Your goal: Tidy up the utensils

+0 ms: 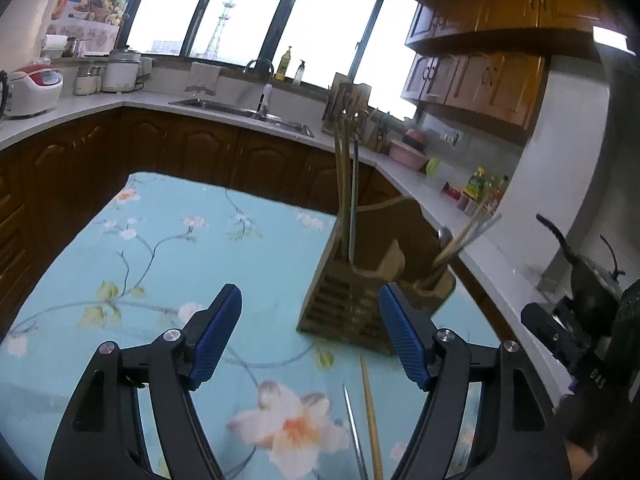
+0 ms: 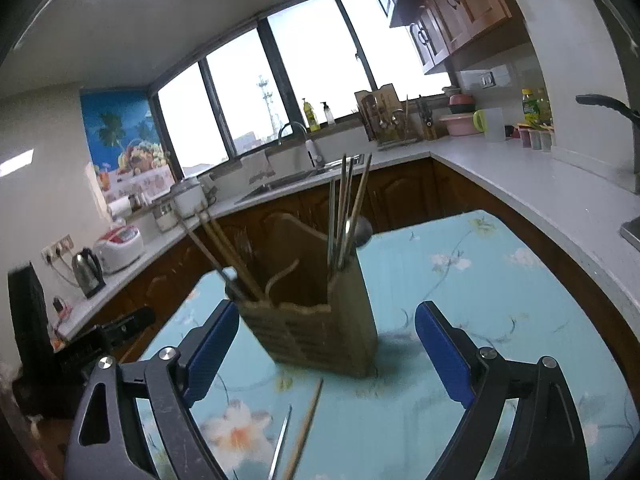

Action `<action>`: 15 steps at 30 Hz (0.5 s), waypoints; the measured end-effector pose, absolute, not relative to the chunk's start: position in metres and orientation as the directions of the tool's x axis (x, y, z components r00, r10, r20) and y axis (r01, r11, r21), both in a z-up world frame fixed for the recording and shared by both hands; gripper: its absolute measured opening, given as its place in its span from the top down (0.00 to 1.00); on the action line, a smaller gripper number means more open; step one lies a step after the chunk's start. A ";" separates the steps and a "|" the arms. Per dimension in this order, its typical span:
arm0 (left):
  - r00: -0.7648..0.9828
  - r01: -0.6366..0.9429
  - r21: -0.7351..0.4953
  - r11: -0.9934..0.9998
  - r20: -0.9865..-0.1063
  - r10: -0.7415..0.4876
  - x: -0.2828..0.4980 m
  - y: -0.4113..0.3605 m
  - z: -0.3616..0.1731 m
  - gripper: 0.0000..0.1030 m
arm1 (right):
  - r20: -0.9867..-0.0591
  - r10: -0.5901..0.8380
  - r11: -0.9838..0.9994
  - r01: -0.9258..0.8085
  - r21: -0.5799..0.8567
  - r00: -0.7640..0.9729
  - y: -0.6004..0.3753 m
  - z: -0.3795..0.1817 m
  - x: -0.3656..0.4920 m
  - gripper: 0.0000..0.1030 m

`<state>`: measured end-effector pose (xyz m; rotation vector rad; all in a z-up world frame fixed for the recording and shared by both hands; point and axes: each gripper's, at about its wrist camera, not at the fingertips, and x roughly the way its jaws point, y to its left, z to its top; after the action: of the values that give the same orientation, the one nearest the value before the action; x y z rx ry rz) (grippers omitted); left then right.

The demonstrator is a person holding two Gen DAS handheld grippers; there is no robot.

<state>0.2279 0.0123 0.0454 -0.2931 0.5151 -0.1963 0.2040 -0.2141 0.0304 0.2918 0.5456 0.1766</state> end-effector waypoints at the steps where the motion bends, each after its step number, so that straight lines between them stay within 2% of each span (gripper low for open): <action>1: 0.851 0.108 -0.322 0.941 -0.460 -0.255 0.222 0.012 0.044 0.29 | -0.487 0.240 0.945 -0.087 0.314 0.840 -0.215 0.029 0.199 0.11; 11: 0.859 0.104 -0.322 0.941 -0.448 -0.248 0.165 0.017 0.050 0.24 | -0.497 0.263 0.940 -0.103 0.326 0.827 -0.219 0.031 0.147 0.10; 15: 0.868 0.117 -0.311 0.943 -0.430 -0.250 0.141 0.017 0.057 0.23 | -0.466 0.268 0.940 -0.122 0.319 0.843 -0.223 0.047 0.128 0.06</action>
<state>0.1413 0.0173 0.0569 -0.2819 0.4845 -0.1945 0.1281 -0.2234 0.0468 0.2850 0.5299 0.2084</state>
